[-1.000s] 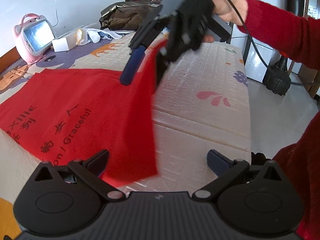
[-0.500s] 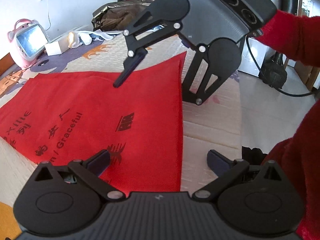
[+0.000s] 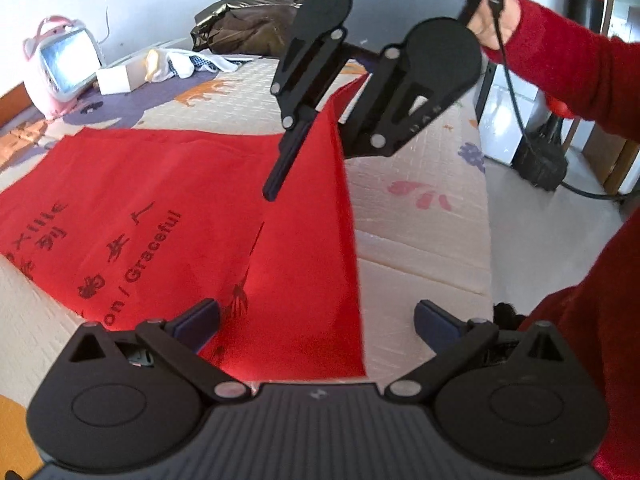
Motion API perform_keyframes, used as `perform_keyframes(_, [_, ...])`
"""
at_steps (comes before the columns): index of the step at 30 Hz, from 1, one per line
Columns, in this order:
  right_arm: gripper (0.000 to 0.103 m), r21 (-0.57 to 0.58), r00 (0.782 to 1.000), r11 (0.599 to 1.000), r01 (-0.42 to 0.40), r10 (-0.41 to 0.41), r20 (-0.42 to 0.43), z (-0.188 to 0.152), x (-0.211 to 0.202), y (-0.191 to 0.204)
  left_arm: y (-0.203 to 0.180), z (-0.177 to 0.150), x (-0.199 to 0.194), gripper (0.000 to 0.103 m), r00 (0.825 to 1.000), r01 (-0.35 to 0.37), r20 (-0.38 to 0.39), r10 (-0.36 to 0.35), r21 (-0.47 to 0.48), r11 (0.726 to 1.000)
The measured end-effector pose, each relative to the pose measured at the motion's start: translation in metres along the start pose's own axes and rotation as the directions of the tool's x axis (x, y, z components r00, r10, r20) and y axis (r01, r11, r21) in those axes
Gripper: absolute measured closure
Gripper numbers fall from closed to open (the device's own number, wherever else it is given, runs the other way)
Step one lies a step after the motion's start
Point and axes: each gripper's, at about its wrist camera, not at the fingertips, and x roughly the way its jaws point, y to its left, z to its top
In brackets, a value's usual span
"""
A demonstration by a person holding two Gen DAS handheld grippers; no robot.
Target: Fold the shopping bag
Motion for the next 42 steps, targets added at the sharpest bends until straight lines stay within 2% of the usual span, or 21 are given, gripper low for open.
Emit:
perform_keyframes(4, [0.096, 0.200, 0.996, 0.977, -0.079, 0.083, -0.013, 0.009, 0.010, -0.035, 0.015, 0.000, -0.004, 0.001, 0.999, 0.052, 0.013, -0.052, -0.040, 0.998])
perform_keyframes(8, [0.095, 0.293, 0.992, 0.950, -0.111, 0.123, -0.021, 0.001, 0.012, -0.040, 0.033, -0.003, -0.008, 0.001, 0.993, 0.109, 0.052, -0.103, -0.111, 0.988])
perform_keyframes(16, [0.090, 0.346, 0.977, 0.925, -0.159, 0.197, -0.078, 0.002, 0.025, -0.049, 0.033, -0.008, -0.008, 0.001, 0.991, 0.114, 0.083, -0.105, -0.111, 0.987])
perform_keyframes(22, [0.088, 0.293, 0.967, 0.941, -0.172, 0.217, -0.131, 0.015, 0.030, -0.049, 0.030, -0.008, -0.009, 0.001, 0.993, 0.095, 0.079, -0.087, -0.103, 0.990])
perform_keyframes(27, [0.085, 0.255, 0.970, 0.950, -0.183, 0.217, -0.111, 0.019, 0.018, -0.042, 0.032, -0.009, -0.009, 0.001, 0.992, 0.105, 0.084, -0.095, -0.110, 0.988])
perform_keyframes(31, [0.085, 0.290, 0.969, 0.938, -0.192, 0.228, -0.098, 0.018, 0.021, -0.053, 0.036, -0.010, -0.011, 0.001, 0.990, 0.116, 0.096, -0.104, -0.136, 0.984])
perform_keyframes(35, [0.085, 0.366, 0.958, 0.906, -0.214, 0.267, -0.102, 0.010, 0.038, -0.065, 0.037, -0.011, -0.015, 0.001, 0.994, 0.080, 0.091, -0.066, -0.162, 0.984])
perform_keyframes(38, [0.085, 0.386, 0.955, 0.894, -0.230, 0.284, -0.088, 0.009, 0.040, -0.068, 0.035, -0.013, -0.021, 0.001, 0.997, 0.013, 0.080, 0.000, -0.160, 0.987])
perform_keyframes(39, [0.085, 0.382, 0.954, 0.895, -0.229, 0.284, -0.094, 0.010, 0.040, -0.067, 0.031, -0.014, -0.028, 0.001, 0.996, -0.033, 0.083, 0.045, -0.144, 0.989])
perform_keyframes(42, [0.085, 0.376, 0.952, 0.898, -0.227, 0.285, -0.107, 0.012, 0.041, -0.065, 0.015, -0.012, -0.048, 0.001, 0.982, -0.122, 0.135, 0.133, -0.087, 0.989])
